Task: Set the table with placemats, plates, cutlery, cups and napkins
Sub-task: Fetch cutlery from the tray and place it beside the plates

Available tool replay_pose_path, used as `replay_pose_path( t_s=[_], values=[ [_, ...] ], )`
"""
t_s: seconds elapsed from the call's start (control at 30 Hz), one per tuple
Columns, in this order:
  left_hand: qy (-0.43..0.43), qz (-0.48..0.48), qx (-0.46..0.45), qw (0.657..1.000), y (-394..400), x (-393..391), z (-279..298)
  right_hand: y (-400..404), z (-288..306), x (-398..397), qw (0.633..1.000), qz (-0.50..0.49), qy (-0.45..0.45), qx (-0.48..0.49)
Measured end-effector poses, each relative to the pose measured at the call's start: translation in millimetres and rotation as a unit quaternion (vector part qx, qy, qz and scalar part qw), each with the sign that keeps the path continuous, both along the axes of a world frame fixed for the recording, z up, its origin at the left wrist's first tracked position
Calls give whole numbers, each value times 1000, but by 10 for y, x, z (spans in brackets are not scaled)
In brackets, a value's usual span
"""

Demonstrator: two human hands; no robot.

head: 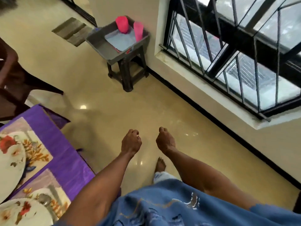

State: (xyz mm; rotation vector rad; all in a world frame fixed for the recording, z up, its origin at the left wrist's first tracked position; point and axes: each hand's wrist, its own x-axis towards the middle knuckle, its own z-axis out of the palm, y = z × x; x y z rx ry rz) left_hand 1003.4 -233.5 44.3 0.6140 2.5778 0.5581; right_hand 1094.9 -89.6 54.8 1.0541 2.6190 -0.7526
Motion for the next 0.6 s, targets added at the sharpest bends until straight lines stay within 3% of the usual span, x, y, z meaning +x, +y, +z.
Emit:
replay_pose_path(
  t_s=[0.2,0.3,0.5,0.6],
  values=[
    [-37,63,-31,997,488,-278,-68,550,22,-566,1000,-3,-25,-13],
    [-38,35,-47,998,565,-517,-137,614,-9,-856,999,20,-40,-17],
    [-31,85,-35,995,626,-1612,-246,793,-62,-1819,999,13,-33,-26],
    [-15,27,-36,999,597,-2335,-276,862,-42,-2446,1000,-10,-22,-20]
  ],
)
